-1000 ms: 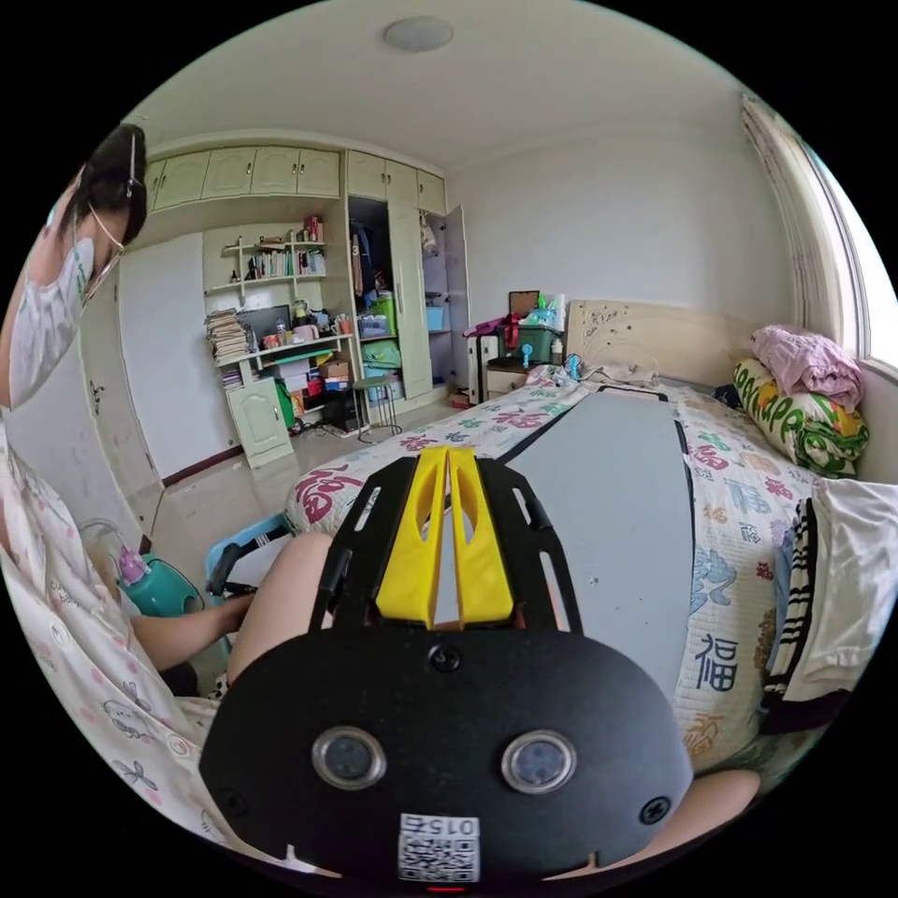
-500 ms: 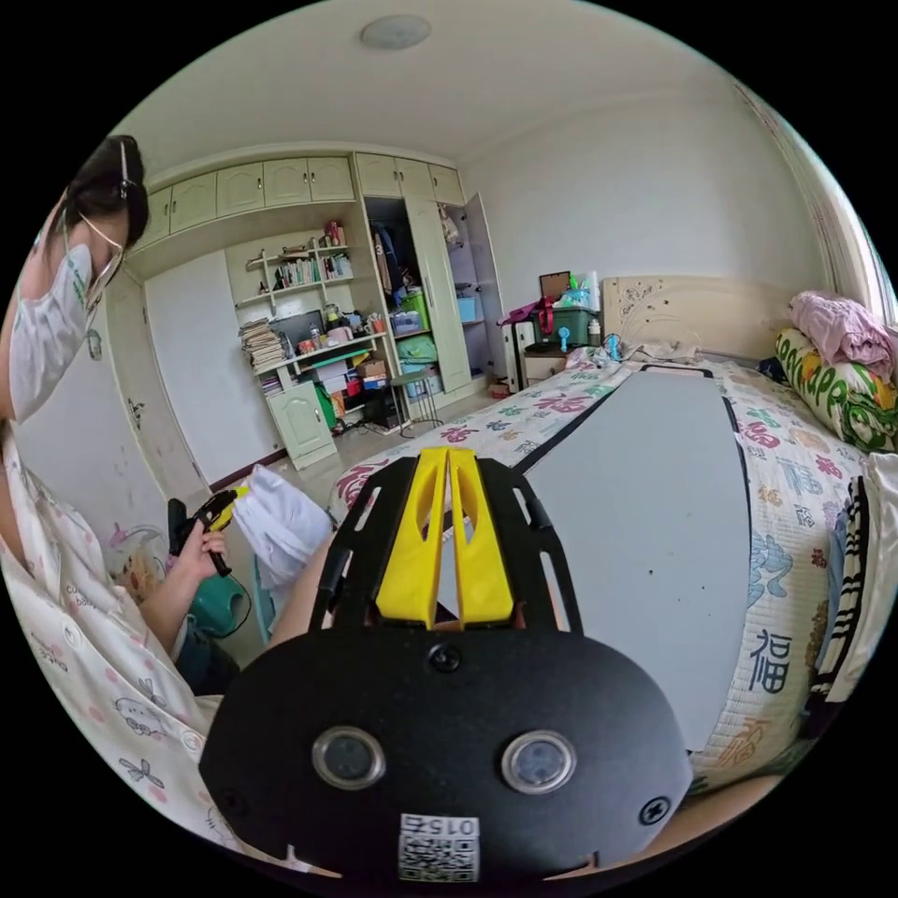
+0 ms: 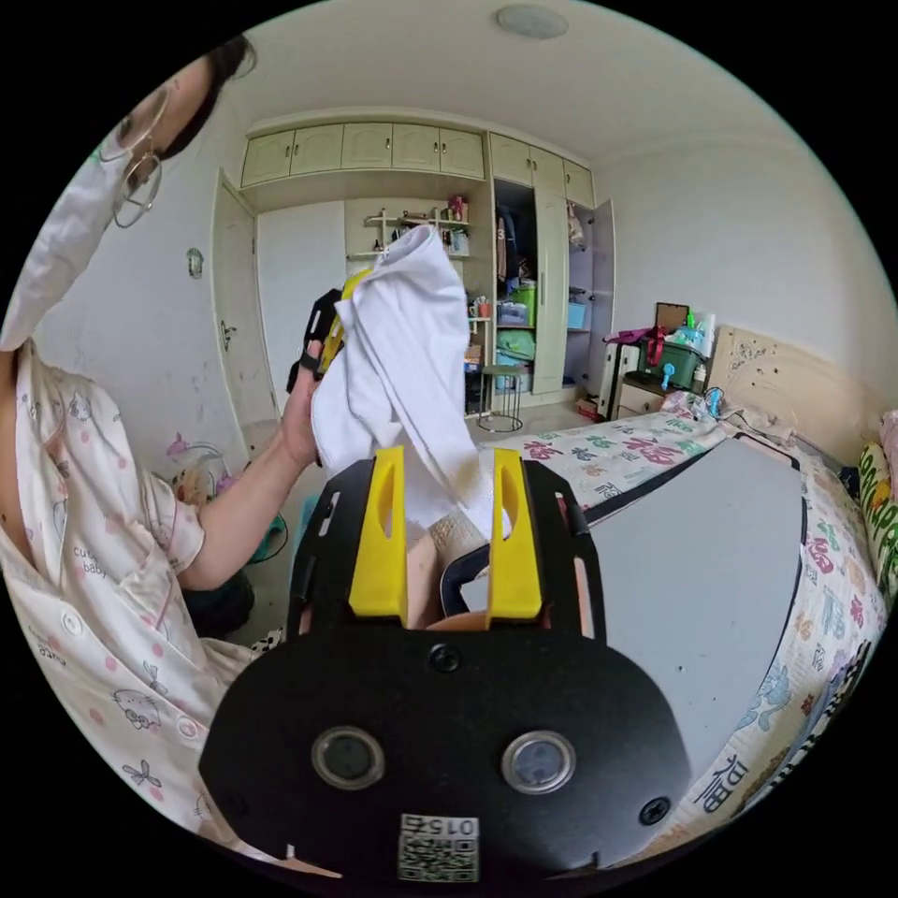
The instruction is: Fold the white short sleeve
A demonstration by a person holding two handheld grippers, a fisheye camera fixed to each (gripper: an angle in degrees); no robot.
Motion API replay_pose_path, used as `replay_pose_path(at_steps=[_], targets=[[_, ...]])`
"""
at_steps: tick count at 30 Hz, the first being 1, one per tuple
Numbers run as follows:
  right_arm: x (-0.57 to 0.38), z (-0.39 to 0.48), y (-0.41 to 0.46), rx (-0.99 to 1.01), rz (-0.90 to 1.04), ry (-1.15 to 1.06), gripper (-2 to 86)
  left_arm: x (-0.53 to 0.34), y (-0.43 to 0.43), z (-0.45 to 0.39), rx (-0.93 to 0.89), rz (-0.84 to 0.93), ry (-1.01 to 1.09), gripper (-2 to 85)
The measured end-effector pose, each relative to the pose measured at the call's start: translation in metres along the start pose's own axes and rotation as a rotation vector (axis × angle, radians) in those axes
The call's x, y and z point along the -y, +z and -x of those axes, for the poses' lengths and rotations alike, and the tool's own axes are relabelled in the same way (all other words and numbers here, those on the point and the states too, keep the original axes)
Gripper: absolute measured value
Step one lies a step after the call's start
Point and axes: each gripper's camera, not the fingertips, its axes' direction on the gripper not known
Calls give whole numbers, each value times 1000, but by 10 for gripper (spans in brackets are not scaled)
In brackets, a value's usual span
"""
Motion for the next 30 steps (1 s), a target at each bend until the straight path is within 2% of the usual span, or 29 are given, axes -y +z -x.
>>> replay_pose_path(at_steps=[4,7,9,12,14,17,18,22,26,30], targets=[[-20,-33,-38,-77,-13,23,114,-3,89,51,-88,106,-29,20],[-52,-80,-74,-188,-73,154,44,-16,146,97,-75,167,-64,29],[-89,-139,-92,-261,-44,342,10,-29,169,130,26,207,-113,37],[-149,-207,-121,-209,-53,546,1,-60,181,168,261,321,-191,69],[-183,-228,-141,-202,-87,594,-1,-96,178,172,363,396,-191,149],[-228,-257,-159,-155,-133,647,0,-137,172,175,451,449,-185,176],[-239,-265,-159,-131,-128,646,0,-157,169,184,482,450,-232,179],[-265,-270,-149,-89,-91,610,9,-191,165,224,358,385,-422,180],[-294,-263,-135,-56,-11,505,33,-186,153,245,350,312,-443,118],[-348,-247,-121,-142,140,391,87,-178,138,256,400,290,-446,87]])
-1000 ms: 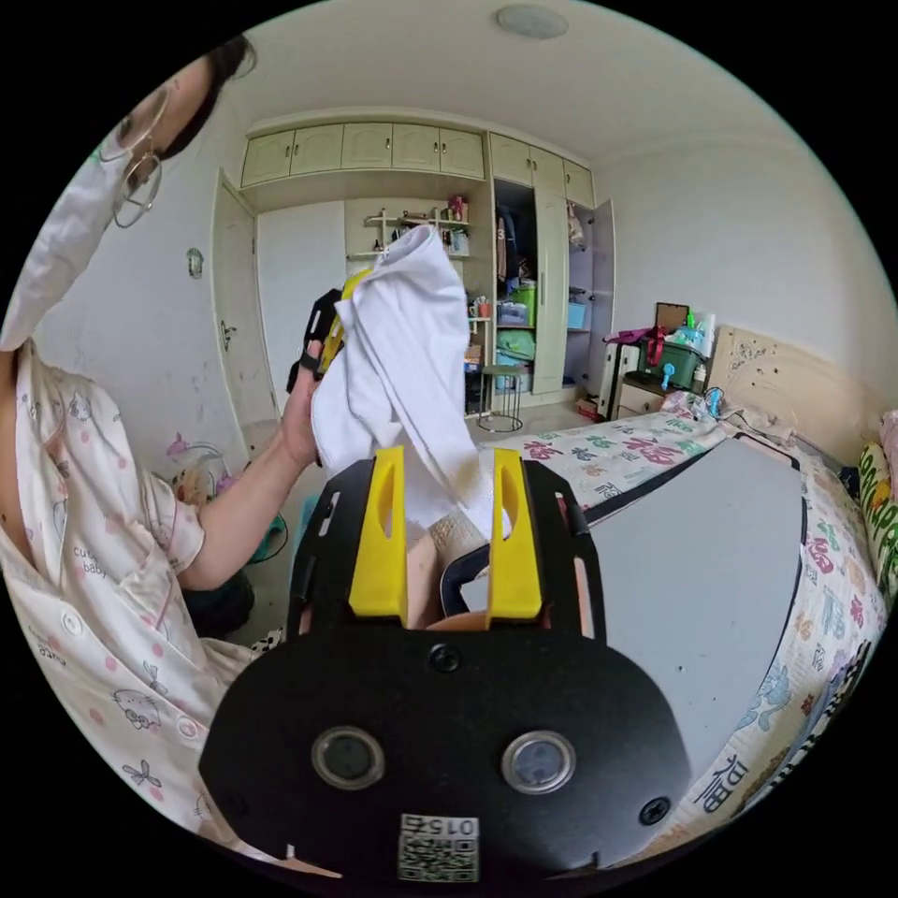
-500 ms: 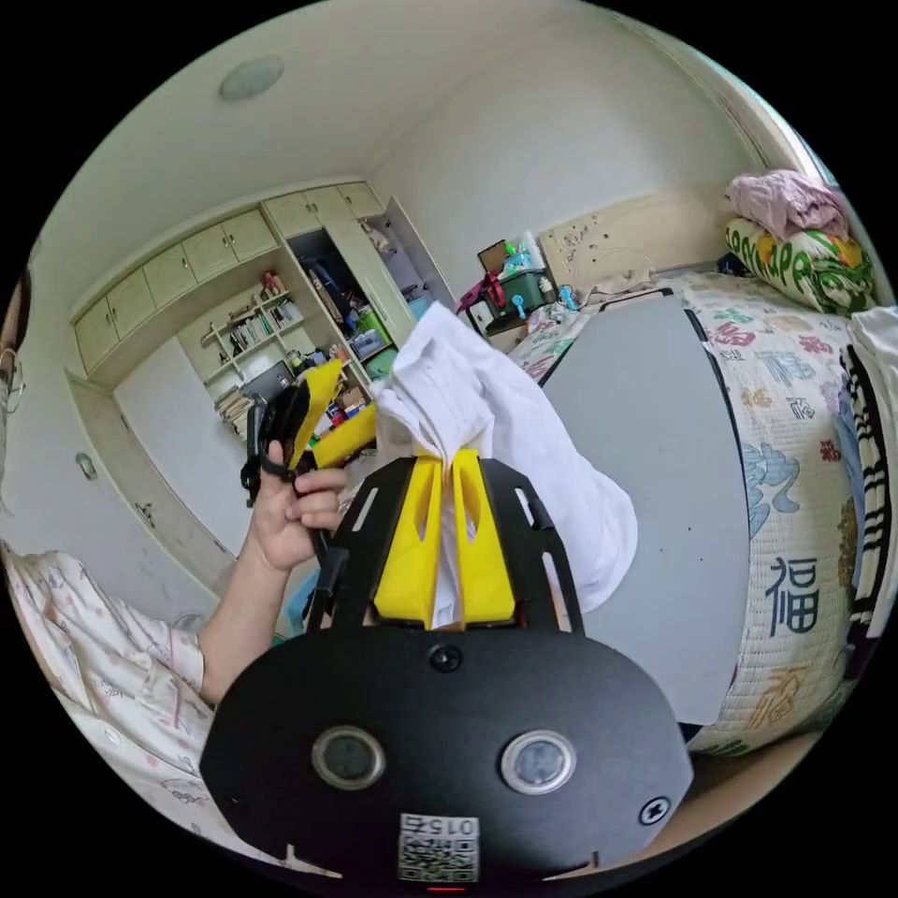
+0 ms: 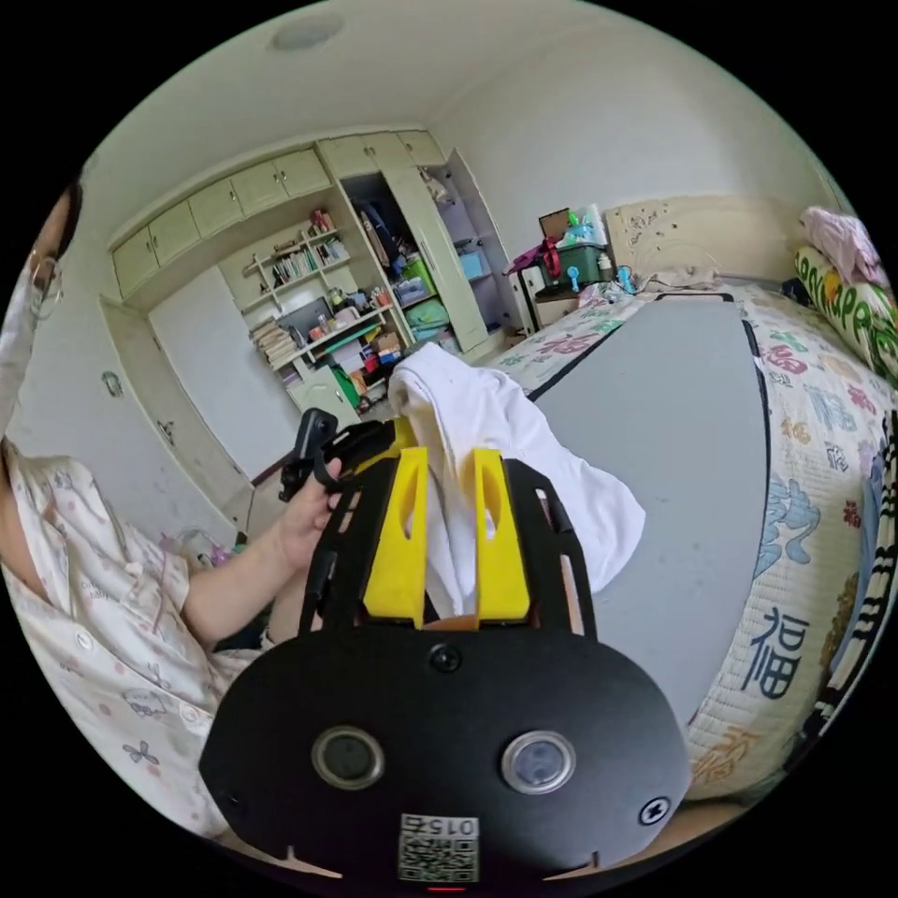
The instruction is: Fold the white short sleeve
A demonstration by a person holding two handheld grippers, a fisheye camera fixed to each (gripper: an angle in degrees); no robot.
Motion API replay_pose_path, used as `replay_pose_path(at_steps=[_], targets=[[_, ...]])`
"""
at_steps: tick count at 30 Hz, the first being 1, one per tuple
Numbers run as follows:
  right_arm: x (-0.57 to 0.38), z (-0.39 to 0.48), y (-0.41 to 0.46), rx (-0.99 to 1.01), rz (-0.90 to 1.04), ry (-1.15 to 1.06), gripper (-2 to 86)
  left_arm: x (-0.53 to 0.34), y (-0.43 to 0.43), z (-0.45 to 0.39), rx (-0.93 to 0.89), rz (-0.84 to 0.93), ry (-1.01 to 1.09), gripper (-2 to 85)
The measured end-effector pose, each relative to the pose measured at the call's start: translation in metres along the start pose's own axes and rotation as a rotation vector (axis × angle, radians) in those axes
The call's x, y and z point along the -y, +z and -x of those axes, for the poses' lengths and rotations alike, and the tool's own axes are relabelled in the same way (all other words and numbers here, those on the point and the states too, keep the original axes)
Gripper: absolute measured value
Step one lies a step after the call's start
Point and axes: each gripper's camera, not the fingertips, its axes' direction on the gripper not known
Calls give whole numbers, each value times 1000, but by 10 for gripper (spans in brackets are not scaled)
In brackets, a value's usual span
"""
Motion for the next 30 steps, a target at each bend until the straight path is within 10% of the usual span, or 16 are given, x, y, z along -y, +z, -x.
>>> replay_pose_path(at_steps=[13,20,25,30], targets=[[-104,-12,65,-240,30,-75,138,26,-20,8,2,22,25,67],[-128,-49,89,-202,43,-56,-1,45,-14,3,4,35,28,66],[-9,-72,65,-228,-77,14,-3,78,53,-28,-23,105,63,59],[155,132,81,-252,-155,-356,-2,107,122,-104,-88,86,180,57]])
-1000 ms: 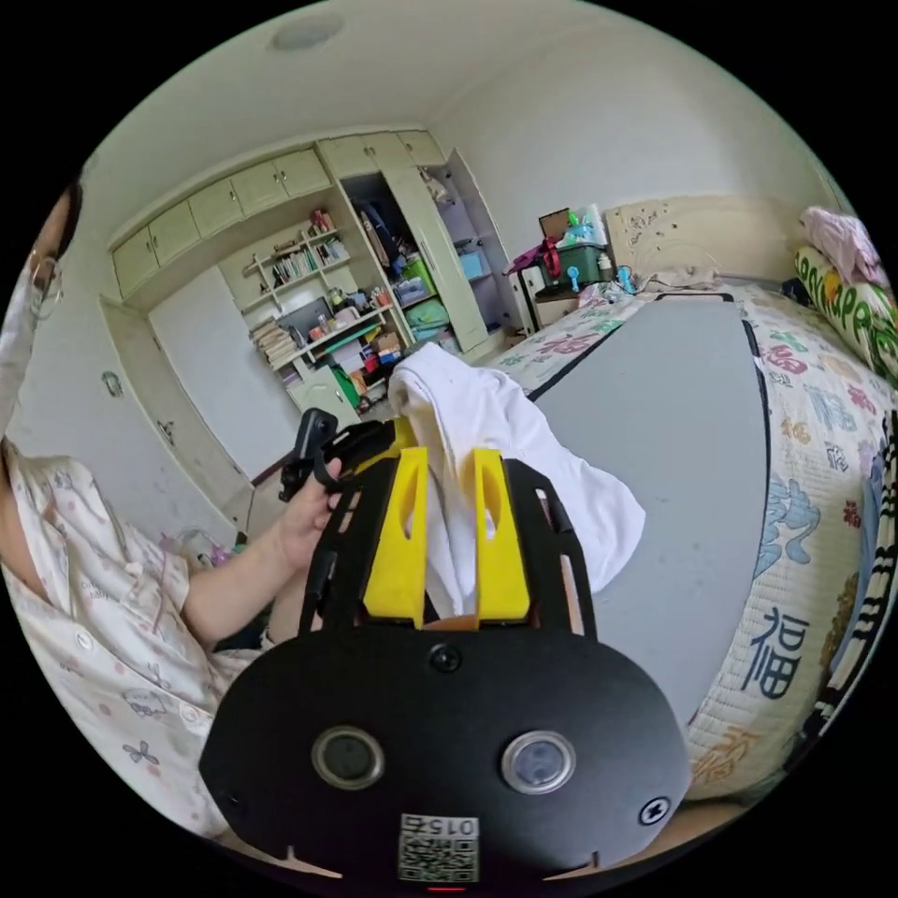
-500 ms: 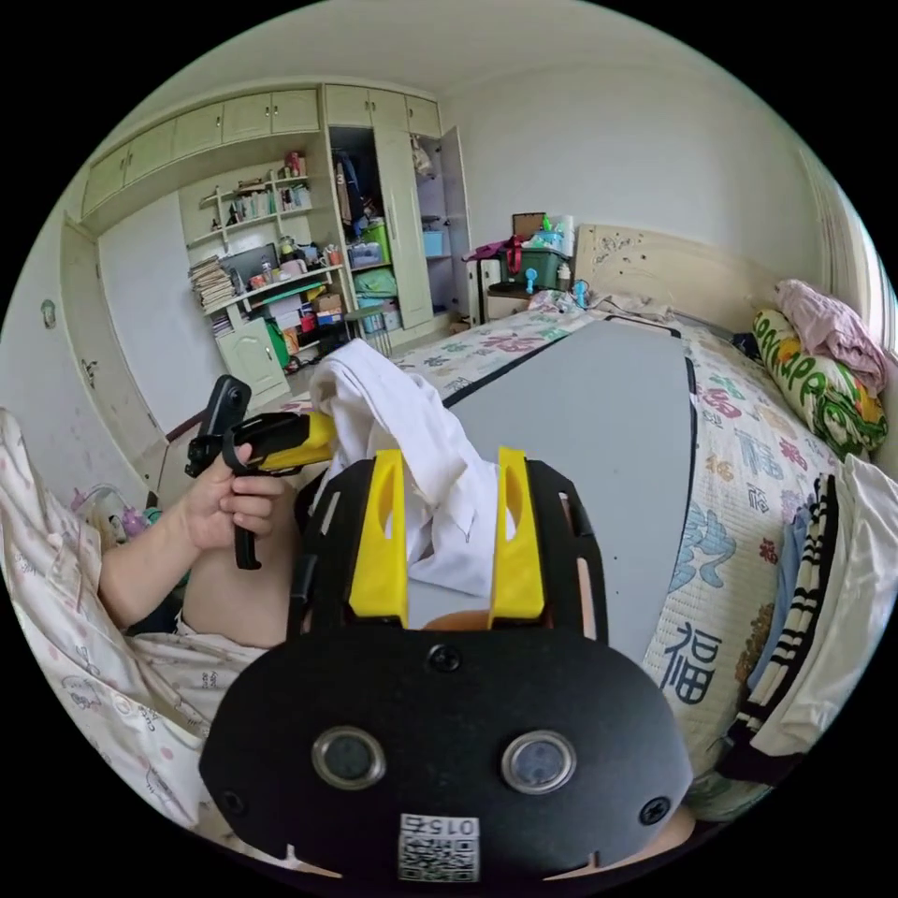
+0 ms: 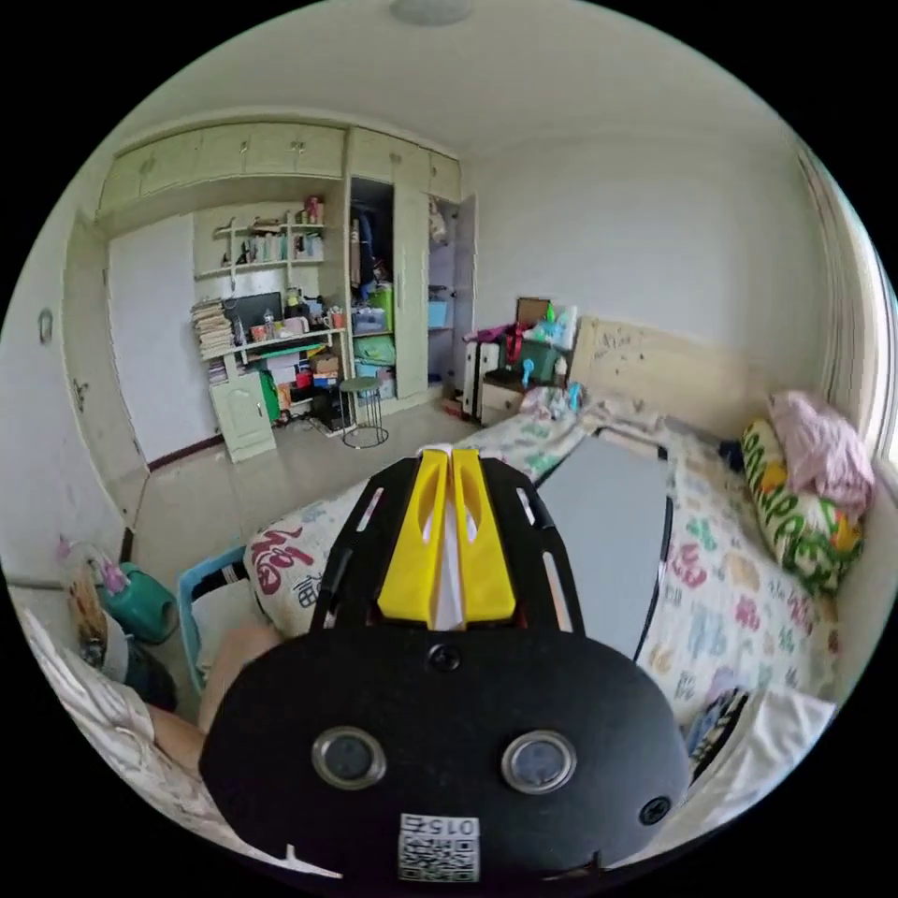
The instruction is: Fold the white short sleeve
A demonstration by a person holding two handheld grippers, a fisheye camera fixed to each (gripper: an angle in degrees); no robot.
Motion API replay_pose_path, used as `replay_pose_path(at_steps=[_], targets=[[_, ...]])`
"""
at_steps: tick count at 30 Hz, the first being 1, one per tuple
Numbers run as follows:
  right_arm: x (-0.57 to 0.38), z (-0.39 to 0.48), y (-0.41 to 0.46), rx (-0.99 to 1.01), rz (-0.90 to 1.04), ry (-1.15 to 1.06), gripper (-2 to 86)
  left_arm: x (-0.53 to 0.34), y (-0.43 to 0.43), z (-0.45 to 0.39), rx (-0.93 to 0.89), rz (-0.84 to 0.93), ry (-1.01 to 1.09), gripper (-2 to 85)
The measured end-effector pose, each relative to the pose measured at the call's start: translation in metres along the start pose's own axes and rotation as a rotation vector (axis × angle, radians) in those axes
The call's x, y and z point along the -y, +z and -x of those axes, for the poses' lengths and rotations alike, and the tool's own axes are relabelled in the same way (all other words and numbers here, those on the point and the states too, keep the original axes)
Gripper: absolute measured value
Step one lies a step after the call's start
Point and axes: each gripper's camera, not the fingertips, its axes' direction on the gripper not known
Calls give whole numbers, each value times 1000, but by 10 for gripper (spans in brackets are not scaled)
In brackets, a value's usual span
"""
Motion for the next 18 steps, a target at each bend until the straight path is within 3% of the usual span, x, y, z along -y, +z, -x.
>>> replay_pose_path(at_steps=[4,6,9,14,18], targets=[[12,138,62,187,111,-213,-2,8,35,-35,86,-77,57,39],[-62,217,132,185,222,-335,0,9,53,-33,139,-7,55,31],[-185,265,202,222,400,-379,18,-10,77,-14,119,163,-16,49],[-315,201,202,409,504,-206,64,-45,75,2,96,383,-95,54],[-379,49,126,292,414,98,66,-15,48,-5,87,408,-41,56]])
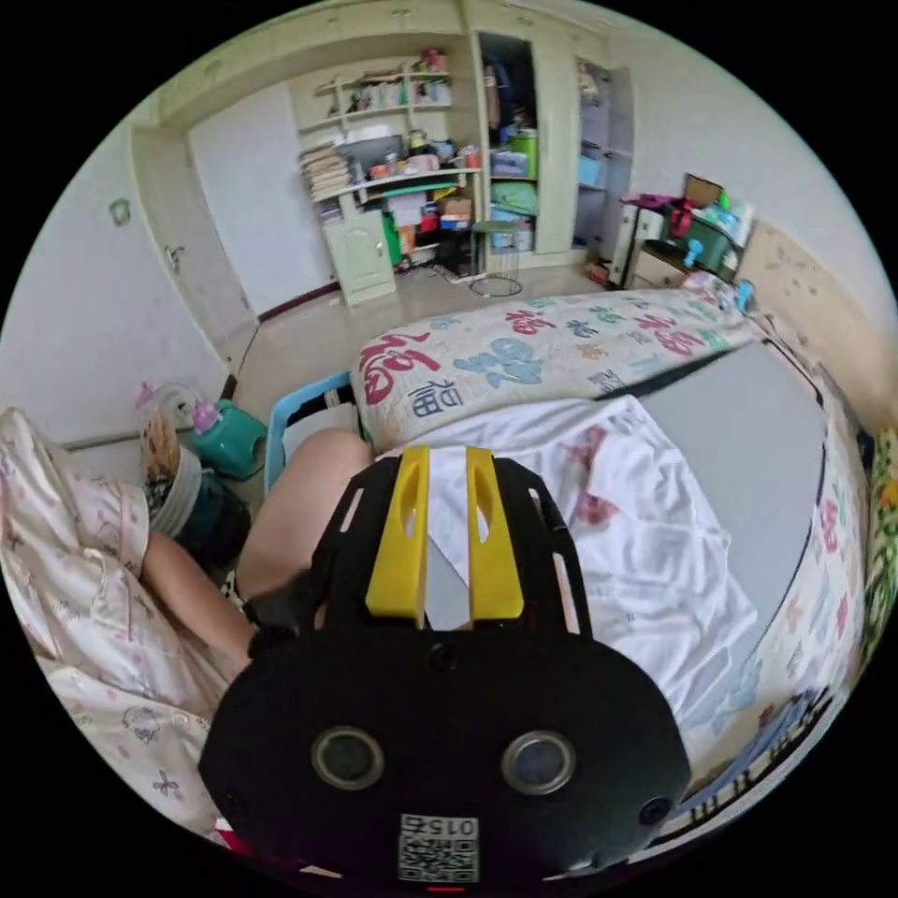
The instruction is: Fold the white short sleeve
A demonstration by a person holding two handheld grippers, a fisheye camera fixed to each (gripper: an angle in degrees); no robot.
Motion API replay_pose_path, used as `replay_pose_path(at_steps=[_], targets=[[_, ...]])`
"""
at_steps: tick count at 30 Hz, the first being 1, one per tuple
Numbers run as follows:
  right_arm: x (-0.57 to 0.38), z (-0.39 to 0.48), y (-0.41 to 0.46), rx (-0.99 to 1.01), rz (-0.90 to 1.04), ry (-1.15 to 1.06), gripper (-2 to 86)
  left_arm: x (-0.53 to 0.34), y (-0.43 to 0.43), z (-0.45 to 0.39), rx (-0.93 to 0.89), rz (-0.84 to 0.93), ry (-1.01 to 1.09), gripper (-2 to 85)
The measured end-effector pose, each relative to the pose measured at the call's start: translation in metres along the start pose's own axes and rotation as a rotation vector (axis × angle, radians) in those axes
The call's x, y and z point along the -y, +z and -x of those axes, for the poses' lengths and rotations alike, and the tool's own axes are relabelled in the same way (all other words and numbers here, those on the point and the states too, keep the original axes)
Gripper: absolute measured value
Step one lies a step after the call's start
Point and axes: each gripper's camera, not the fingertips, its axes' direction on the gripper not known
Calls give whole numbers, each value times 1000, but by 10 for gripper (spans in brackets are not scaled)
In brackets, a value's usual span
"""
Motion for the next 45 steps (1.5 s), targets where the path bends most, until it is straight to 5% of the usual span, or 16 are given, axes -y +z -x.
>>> replay_pose_path(at_steps=[8,14,24,32,38,45], targets=[[-182,-149,-59,-253,8,346,89,140,-72,-17,404,-140,160,73],[-177,-177,-76,-237,-35,309,95,286,5,-21,578,86,435,87],[-128,-258,-108,-122,-51,332,96,462,202,-17,395,569,836,115],[-82,-303,-141,-75,-55,344,96,545,313,3,214,917,892,135],[-25,-329,-172,-52,-63,327,95,578,304,6,75,878,889,117],[52,-346,-198,-24,-75,329,95,560,308,26,204,926,961,96]])
